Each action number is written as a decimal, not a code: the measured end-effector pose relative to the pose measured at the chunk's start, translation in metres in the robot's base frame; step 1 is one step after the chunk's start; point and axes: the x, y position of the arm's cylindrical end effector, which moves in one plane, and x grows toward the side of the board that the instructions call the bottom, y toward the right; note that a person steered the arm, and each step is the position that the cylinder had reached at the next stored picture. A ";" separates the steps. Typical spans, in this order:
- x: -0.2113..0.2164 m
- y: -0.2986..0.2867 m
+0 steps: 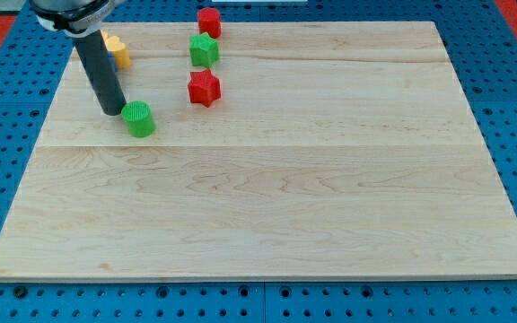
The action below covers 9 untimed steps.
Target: Move the green circle towards the center
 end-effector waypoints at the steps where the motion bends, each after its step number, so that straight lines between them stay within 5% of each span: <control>1: 0.001 0.026; 5: 0.036 -0.007; 9: 0.048 0.075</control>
